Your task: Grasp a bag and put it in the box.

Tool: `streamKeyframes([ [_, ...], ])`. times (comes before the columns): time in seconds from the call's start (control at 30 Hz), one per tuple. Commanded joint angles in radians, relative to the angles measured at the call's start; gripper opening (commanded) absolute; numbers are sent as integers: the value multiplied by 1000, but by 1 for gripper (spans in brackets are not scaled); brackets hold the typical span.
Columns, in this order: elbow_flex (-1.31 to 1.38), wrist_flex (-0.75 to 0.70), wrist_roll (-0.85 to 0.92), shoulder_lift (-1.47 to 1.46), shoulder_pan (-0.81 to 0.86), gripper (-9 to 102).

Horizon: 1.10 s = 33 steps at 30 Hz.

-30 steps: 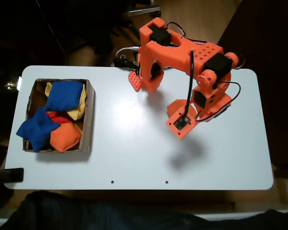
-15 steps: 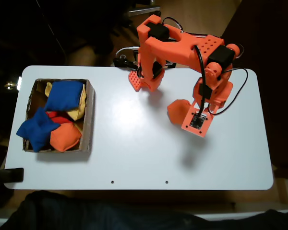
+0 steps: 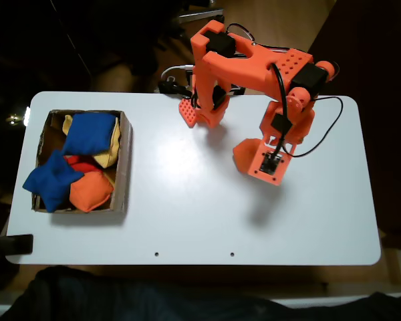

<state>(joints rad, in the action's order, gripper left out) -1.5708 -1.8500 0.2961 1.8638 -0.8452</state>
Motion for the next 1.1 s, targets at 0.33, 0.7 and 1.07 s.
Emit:
streamKeyframes([
  [0.33, -115, -17, -278, 18, 41, 0],
  [0.7, -130, -20, -63, 20, 12, 5],
  [1.07, -163, -20, 51, 35, 31, 25],
])
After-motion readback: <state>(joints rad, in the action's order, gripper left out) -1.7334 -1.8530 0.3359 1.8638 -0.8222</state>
